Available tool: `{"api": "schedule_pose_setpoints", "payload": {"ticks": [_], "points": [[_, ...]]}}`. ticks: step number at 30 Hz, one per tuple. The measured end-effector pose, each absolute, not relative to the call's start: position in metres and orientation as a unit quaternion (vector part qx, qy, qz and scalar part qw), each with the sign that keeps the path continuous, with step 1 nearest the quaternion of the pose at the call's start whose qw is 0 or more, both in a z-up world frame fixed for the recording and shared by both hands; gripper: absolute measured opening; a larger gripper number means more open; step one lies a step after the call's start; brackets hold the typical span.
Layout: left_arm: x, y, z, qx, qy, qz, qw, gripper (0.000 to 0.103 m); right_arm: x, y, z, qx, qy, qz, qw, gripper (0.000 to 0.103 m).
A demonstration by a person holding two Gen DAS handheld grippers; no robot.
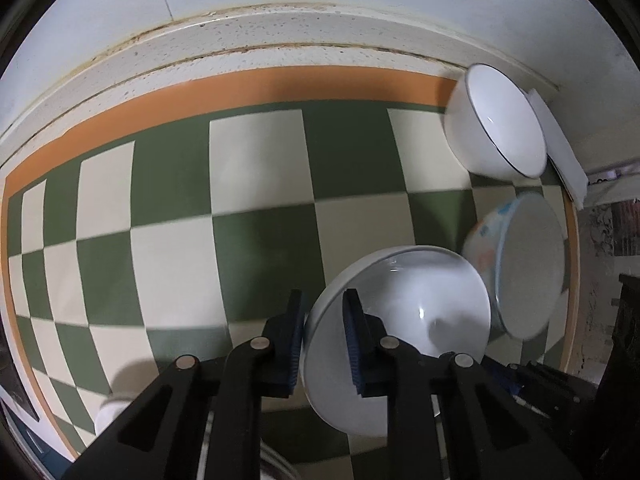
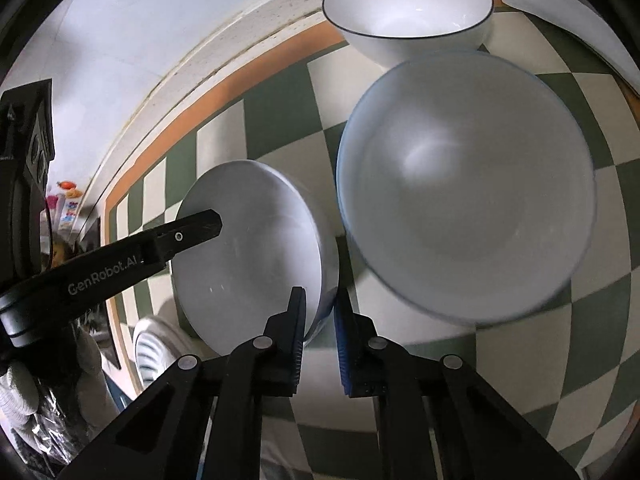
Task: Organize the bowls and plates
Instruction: 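Lift the white bowl with both grippers toward the blue-floral bowl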
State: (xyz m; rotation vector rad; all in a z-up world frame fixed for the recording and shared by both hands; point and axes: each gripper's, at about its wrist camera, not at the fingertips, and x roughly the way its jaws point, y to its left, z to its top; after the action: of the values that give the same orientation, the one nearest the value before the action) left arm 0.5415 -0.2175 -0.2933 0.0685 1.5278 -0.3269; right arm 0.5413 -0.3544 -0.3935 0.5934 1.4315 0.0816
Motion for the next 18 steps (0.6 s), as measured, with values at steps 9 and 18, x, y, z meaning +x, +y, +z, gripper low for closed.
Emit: {"api": "schedule_pose_setpoints", "payload": {"ticks": [9, 18], "points": [[0.478, -0.223, -0.279, 0.041, 0.695, -0.167, 0.698, 0.017, 0.495, -0.359, -0.366, 0.252, 0.651, 0.057, 0.714, 0.016], [0.442, -0.235, -0.288, 0.055, 0.708, -0.173, 0.683, 0.017, 0.437, -0.378, -0.373, 0.265, 0.665, 0.051, 0.696, 0.016]]}}
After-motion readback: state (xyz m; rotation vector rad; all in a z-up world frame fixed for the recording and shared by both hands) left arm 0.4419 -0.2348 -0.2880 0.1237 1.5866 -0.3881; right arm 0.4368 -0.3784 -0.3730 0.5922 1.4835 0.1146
